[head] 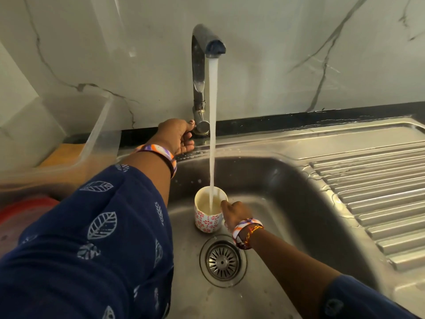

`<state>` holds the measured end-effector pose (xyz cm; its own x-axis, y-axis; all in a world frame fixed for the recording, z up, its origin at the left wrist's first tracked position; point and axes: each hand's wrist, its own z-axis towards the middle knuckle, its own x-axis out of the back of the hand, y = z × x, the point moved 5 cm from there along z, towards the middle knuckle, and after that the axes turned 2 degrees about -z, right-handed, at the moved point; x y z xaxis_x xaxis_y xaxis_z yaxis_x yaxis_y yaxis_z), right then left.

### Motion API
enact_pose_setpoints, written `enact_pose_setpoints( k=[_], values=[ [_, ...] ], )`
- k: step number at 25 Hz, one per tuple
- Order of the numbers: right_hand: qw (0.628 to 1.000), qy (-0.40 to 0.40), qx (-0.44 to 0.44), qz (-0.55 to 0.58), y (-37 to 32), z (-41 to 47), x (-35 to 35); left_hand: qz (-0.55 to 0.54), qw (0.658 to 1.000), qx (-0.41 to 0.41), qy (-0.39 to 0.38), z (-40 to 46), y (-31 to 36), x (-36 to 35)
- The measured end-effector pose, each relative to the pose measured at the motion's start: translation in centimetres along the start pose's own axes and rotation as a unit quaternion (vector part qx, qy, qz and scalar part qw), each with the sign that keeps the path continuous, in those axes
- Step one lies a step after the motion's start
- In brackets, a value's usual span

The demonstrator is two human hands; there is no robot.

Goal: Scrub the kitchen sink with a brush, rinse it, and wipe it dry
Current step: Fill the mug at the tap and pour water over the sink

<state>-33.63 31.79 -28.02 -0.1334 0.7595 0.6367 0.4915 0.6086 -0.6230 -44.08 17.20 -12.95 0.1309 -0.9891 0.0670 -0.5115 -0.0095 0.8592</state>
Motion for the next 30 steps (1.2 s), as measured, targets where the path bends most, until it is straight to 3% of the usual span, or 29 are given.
enact_pose_setpoints(
  k=[10,15,21,30],
  values=[
    [0.999,-0.030,0.006,-0.045,-0.2,0.4,-1.2,0.007,1.000,-0.012,-0.013,0.2,0.1,-0.1],
    [0.999,-0.008,0.017,0.040,0.4,-0.2,-1.4,0.003,0.999,-0.013,-0.031,0.1,0.1,-0.2],
    [0.998,-0.020,-0.009,0.059,0.7,-0.2,-1.6,0.010,0.999,-0.022,-0.024,0.2,0.1,-0.2],
    [0.999,-0.048,0.019,-0.016,0.6,-0.2,-1.7,0.008,1.000,-0.014,-0.019,0.4,0.0,-0.2]
  ],
)
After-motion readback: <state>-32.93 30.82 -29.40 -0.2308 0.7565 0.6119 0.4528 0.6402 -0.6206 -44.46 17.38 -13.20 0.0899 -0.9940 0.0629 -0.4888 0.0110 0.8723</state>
